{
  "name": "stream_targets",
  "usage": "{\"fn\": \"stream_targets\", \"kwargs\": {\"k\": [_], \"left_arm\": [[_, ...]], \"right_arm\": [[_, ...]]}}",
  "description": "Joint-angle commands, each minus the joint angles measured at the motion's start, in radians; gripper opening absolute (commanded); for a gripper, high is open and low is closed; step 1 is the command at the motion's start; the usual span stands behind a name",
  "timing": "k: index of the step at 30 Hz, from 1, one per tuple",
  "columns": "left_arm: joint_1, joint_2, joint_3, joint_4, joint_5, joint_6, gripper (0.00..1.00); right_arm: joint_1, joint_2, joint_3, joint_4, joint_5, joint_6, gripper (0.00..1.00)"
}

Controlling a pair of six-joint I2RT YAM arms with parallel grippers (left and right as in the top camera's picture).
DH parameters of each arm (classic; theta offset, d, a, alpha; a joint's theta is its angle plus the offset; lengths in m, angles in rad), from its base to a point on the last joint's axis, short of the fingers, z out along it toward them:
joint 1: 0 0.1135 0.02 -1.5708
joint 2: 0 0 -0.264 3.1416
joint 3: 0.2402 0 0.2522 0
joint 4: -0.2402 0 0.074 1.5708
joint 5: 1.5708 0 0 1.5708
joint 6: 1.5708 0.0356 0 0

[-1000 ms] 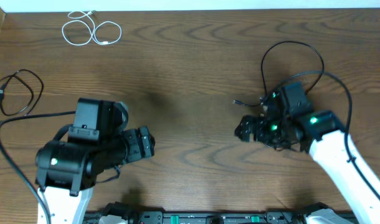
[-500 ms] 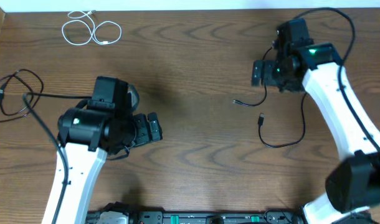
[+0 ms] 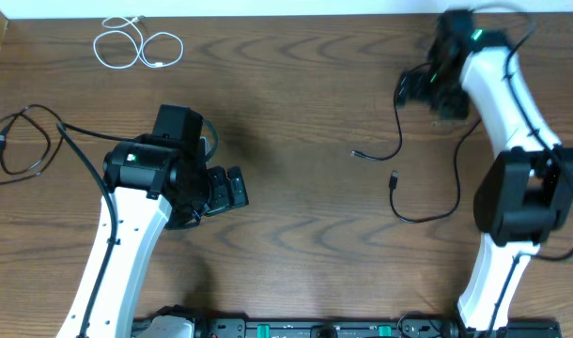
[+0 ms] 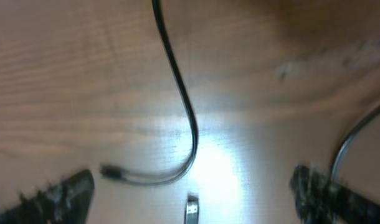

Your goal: Untangle cables

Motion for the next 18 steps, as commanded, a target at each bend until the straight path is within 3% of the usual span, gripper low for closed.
{"fn": "stream_targets", "kwargs": {"k": [1,6,12,18], "left_arm": [[-0.002,0.002,0.001,-0.002,-0.014,0.002,1.00],[-0.002,0.002,0.001,-0.002,-0.014,0.002,1.00],[-0.002,0.002,0.001,-0.002,-0.014,0.002,1.00],[-0.002,0.002,0.001,-0.002,-0.014,0.002,1.00]], "right_arm": [[-0.070,0.121,0.342,-0.108,-0.068,-0.042,0.98],[-0.082,0.206,0.452,0.016,-0.059,0.013,0.99],[-0.071,0.278,0.443,0.116,0.109,0.266,0.98],[-0.063,0.370,0.443,0.209,0.038,0.373,0.93]]}}
